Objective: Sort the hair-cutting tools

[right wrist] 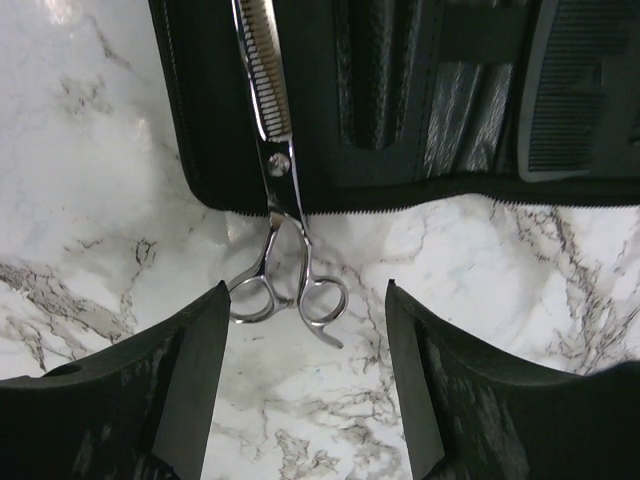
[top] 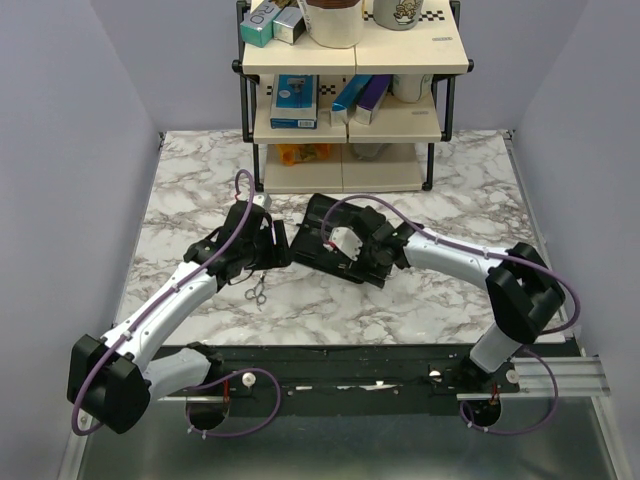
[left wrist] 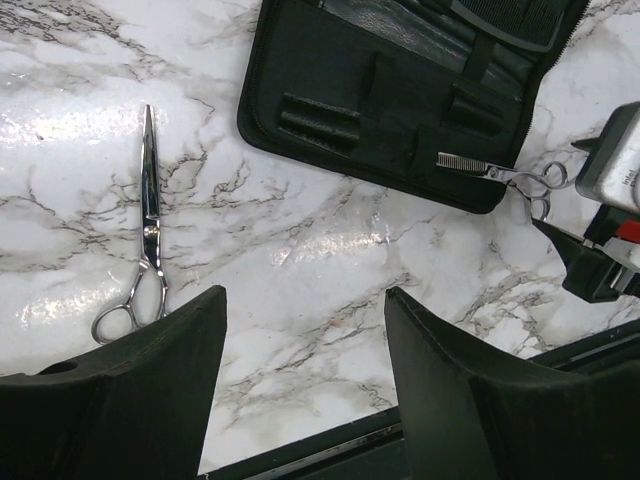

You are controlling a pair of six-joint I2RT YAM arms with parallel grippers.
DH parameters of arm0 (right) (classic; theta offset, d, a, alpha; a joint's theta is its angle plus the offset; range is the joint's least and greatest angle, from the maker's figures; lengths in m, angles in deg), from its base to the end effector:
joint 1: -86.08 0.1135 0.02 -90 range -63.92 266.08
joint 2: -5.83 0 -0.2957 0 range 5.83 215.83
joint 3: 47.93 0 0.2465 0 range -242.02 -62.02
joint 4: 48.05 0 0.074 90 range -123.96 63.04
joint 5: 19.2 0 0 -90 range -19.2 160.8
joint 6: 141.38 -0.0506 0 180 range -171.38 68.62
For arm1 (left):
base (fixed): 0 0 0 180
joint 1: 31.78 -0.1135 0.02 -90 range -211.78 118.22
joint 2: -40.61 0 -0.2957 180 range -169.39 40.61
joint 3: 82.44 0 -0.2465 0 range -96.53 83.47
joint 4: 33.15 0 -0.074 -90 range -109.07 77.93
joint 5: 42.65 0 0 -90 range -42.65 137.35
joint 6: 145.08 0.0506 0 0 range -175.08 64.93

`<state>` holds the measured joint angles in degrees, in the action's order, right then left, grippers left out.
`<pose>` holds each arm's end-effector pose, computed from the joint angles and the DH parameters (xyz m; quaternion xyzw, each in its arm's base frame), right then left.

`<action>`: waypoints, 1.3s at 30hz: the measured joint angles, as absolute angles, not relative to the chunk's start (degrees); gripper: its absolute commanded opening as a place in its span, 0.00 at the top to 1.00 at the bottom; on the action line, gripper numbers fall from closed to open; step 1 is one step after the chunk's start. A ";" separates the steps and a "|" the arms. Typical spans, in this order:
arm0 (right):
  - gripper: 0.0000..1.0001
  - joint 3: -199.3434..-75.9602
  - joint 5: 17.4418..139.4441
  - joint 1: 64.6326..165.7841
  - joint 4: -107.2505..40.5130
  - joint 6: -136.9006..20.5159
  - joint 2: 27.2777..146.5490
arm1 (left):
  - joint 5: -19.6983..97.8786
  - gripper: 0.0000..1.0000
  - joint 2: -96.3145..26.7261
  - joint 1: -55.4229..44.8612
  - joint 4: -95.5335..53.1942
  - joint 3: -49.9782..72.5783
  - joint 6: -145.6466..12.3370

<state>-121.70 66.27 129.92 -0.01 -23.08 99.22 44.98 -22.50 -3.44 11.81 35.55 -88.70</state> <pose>0.2314 0.2167 0.2108 -0.5710 0.7969 -0.0122 0.1970 0.1919 -0.1059 0.2828 -0.0350 0.9266 -0.2090 0.3108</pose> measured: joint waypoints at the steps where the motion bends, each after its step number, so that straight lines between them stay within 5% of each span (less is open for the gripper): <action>1: 0.30 -122.48 66.38 129.87 -0.07 -22.73 99.98 | 44.87 0.28 -22.43 -3.44 11.81 35.55 -88.70; 10: 0.32 -125.04 68.65 129.87 -0.23 -21.73 105.66 | 44.28 0.28 -22.39 -3.62 11.54 35.57 -88.44; 16: 0.45 -125.17 70.55 129.43 -0.14 -21.51 106.82 | 44.26 0.28 -22.41 -3.71 11.54 35.57 -88.11; 20: 0.68 -125.22 71.73 128.95 -0.01 -21.34 106.95 | 44.26 0.28 -22.70 -3.71 11.54 35.57 -88.05; 26: 0.87 -125.00 71.51 128.12 -0.45 -21.40 106.95 | 44.24 0.28 -23.94 -3.71 11.54 35.44 -88.00; 39: 0.99 -125.09 68.96 127.97 2.18 -21.31 103.39 | 47.06 0.30 -34.67 -3.81 12.44 28.12 -87.89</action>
<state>-125.09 68.96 127.97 2.18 -21.31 103.39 47.06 -34.67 -3.81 12.44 28.12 -87.89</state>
